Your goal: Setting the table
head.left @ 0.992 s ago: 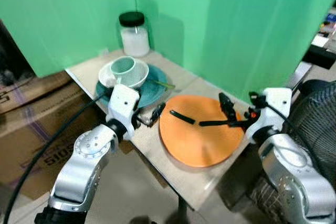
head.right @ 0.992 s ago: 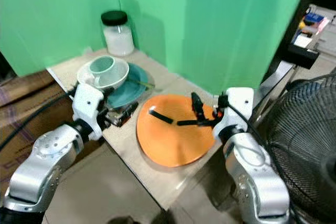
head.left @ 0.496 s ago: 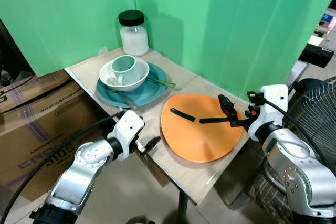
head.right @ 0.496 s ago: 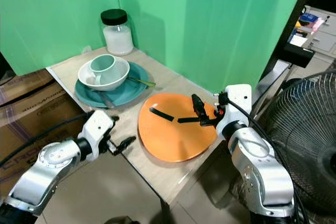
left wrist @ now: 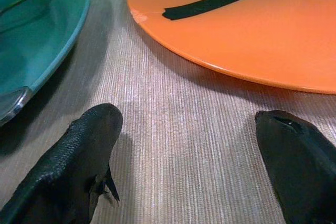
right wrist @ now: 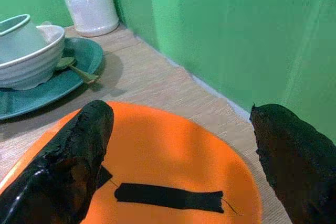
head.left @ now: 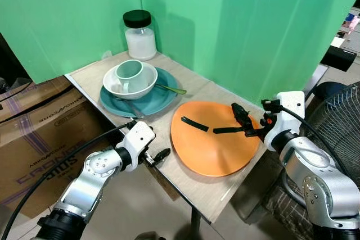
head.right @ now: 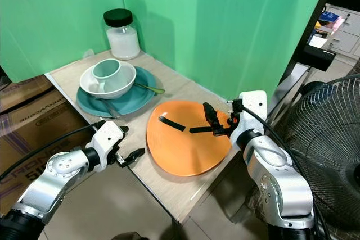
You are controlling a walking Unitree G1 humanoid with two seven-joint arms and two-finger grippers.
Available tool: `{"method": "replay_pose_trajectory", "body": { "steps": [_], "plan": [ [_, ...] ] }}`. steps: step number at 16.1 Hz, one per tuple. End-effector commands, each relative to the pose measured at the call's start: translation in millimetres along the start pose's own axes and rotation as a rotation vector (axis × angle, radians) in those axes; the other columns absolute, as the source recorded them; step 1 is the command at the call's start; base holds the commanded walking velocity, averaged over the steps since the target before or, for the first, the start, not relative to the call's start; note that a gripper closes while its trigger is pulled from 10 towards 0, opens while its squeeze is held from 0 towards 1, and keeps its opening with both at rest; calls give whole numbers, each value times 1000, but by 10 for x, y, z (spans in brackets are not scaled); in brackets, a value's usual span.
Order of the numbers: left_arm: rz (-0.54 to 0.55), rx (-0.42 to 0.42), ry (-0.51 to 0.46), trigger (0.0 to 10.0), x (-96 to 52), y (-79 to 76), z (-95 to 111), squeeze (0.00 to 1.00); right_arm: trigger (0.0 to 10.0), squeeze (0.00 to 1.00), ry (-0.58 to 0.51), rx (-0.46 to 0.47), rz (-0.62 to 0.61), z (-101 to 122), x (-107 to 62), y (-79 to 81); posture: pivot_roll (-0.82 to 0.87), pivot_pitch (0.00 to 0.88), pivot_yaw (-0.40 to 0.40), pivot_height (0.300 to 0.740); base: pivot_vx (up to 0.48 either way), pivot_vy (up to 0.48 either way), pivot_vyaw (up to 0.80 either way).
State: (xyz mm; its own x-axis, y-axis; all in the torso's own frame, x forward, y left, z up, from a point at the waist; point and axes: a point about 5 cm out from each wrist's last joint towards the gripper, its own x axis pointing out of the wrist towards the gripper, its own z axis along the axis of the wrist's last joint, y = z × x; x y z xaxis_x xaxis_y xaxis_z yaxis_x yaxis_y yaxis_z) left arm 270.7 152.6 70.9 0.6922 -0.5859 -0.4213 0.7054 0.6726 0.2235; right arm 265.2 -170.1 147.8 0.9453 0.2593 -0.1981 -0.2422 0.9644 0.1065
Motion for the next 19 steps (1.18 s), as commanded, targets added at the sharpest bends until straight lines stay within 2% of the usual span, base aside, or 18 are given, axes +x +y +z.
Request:
{"method": "replay_pose_trajectory", "body": {
  "steps": [1,8,9,11,14,16,19],
  "plan": [
    [-4,13,82,10000,-11,1,-132,0,10000,0,11,4,12,9,14,-10,93,0,38,740,0,0,0],
    [-13,29,108,10000,-38,-5,-170,0,10000,0,32,5,26,-15,11,-14,98,0,40,740,0,0,0],
    [11,36,90,10000,-34,9,-148,0,10000,0,26,12,19,-9,11,-22,97,0,41,740,0,0,0],
    [47,-1,-86,10000,-29,71,125,0,10000,0,8,21,11,32,-3,-53,96,0,43,740,0,0,0],
    [39,-20,-198,10000,-18,122,316,0,10000,0,4,19,7,47,-10,-73,94,0,47,740,0,0,0],
    [35,-16,-203,10000,48,137,349,0,10000,0,-2,20,0,57,-9,-80,90,0,50,740,0,0,0],
    [-40,21,-150,10000,189,52,306,0,10000,0,2,19,-5,48,-20,-80,85,0,52,740,0,0,0]
  ]
}}
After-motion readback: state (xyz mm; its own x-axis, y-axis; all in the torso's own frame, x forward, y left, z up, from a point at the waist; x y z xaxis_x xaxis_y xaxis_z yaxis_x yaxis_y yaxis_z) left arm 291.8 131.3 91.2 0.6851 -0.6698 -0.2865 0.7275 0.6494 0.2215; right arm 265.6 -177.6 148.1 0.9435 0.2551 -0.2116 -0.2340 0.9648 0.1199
